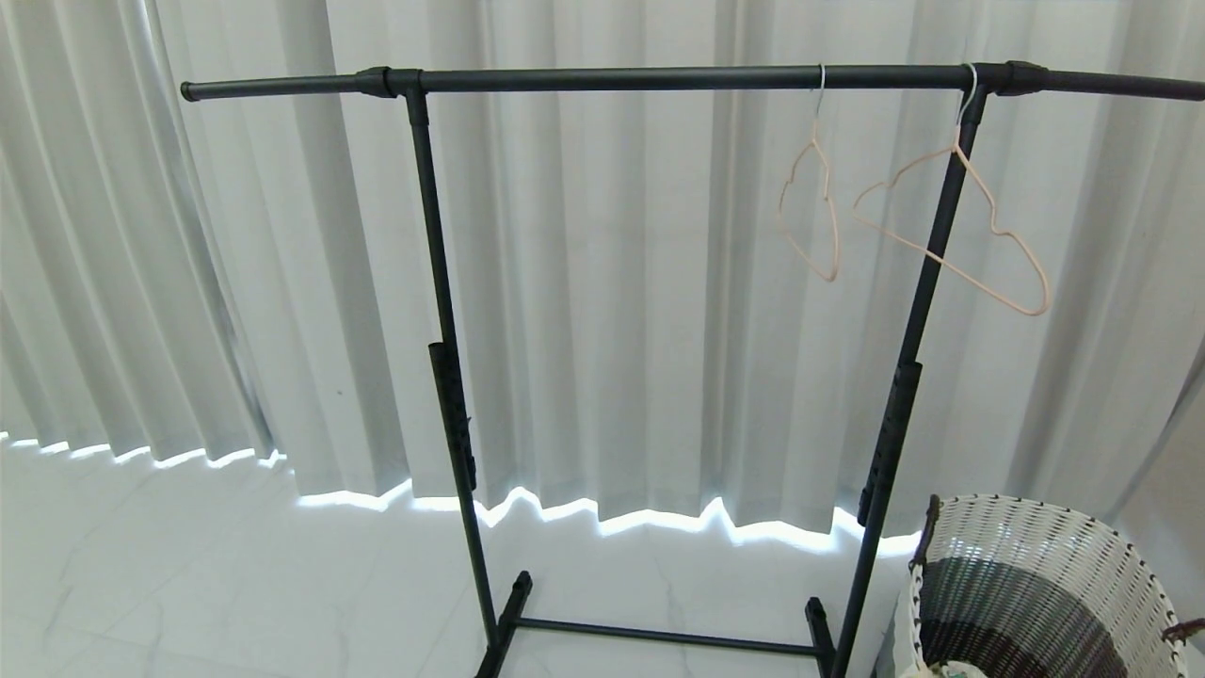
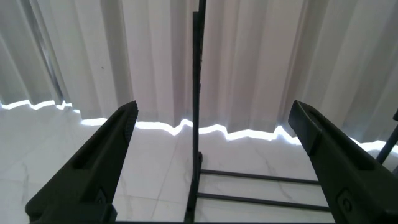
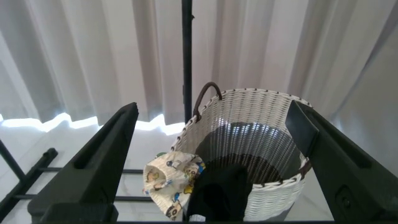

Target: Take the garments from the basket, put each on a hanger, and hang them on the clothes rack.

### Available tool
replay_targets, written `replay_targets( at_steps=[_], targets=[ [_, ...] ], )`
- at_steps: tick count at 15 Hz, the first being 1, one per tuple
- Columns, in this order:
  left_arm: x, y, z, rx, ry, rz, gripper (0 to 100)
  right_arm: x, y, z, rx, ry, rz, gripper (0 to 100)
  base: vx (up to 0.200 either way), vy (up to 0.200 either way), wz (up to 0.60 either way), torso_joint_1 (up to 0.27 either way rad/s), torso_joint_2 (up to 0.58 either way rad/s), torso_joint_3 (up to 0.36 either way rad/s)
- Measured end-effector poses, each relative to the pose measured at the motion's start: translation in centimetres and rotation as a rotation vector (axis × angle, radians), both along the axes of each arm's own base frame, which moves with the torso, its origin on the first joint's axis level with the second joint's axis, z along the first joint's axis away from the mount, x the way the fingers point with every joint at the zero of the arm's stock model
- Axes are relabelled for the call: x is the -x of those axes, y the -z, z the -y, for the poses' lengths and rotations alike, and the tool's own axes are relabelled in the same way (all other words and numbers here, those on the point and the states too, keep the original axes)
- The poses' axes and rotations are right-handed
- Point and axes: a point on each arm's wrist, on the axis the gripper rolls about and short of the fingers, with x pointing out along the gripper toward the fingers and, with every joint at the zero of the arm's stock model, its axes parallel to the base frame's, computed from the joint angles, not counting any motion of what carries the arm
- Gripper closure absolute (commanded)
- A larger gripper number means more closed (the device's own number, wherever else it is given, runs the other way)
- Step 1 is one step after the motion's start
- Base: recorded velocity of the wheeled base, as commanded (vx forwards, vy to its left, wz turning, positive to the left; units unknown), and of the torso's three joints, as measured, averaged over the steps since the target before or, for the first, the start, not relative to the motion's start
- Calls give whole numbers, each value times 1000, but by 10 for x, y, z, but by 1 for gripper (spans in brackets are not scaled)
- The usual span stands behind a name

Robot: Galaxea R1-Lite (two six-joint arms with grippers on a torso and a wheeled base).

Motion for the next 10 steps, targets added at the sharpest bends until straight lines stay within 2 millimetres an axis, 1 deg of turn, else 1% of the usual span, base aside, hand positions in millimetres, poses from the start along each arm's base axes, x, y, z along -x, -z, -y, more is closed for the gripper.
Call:
replay_targets(
  at_steps=[1, 7, 10],
  targets=[
    [0, 0, 0, 0, 0, 0, 0, 0, 0, 0, 0, 0, 0, 0, -200, 0, 0, -2, 7, 7],
    [0, 0, 0, 0, 0, 0, 0, 0, 0, 0, 17, -2, 1, 0, 0, 0, 0, 0, 0, 0],
    [0, 0, 0, 0, 0, 1, 0, -1, 0, 0, -1, -6, -6, 0, 0, 0, 0, 0, 0, 0]
  ],
)
